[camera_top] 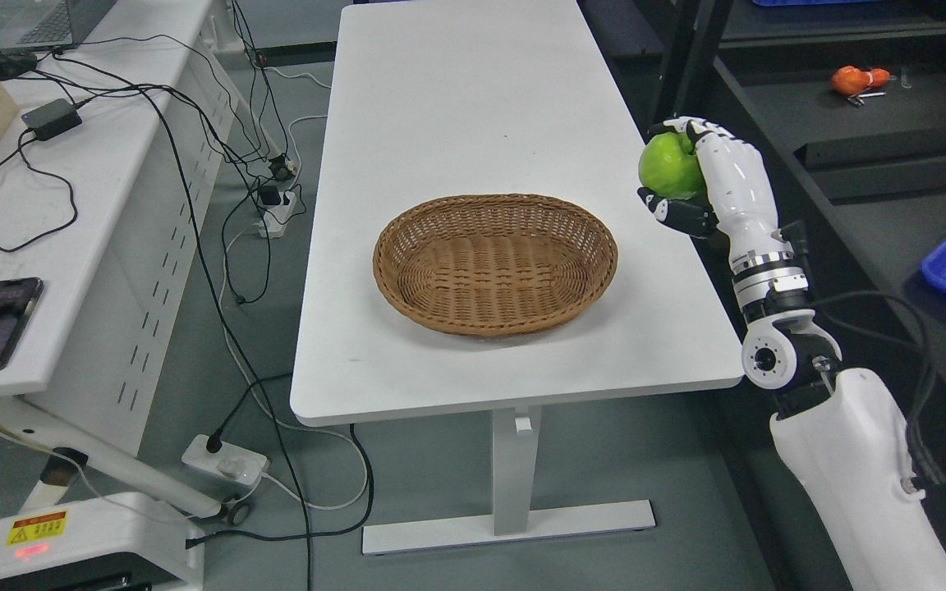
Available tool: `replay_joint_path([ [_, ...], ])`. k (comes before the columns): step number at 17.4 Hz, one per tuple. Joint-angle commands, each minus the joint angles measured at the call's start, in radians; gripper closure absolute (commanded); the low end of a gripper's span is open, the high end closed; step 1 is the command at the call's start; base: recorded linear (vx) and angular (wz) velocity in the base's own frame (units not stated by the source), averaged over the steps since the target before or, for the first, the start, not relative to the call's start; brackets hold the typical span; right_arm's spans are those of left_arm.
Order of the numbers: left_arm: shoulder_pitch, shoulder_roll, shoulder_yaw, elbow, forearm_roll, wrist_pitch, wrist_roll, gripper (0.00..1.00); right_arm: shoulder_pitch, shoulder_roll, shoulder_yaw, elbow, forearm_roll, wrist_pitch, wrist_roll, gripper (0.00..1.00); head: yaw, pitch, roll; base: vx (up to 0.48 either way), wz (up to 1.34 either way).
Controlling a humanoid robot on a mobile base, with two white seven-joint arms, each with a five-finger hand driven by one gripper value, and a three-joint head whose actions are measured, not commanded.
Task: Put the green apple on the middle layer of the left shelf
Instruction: 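Carry the green apple in the right hand over to the black shelf tray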
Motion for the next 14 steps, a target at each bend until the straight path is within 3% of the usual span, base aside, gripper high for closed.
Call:
replay_joint_path([
  [1,0.0,0.017,0.0,0.0,0.0,0.001,0.001,0.0,0.107,0.138,-0.15,-0.092,0.0,0.023,-0.086,1.0,0.0,0.0,0.0,-0.383,-0.02],
  [4,0.0,0.017,0.0,0.0,0.0,0.001,-0.001,0.0,0.137,0.174,-0.148,-0.117,0.0,0.023,-0.084,1.0,0.0,0.0,0.0,-0.488,0.11],
  [14,0.0,0.017,0.0,0.0,0.0,-0.001,-0.001,0.0,0.167,0.174,-0.148,-0.117,0.0,0.023,-0.086,1.0,0.0,0.0,0.0,-0.506,-0.01],
])
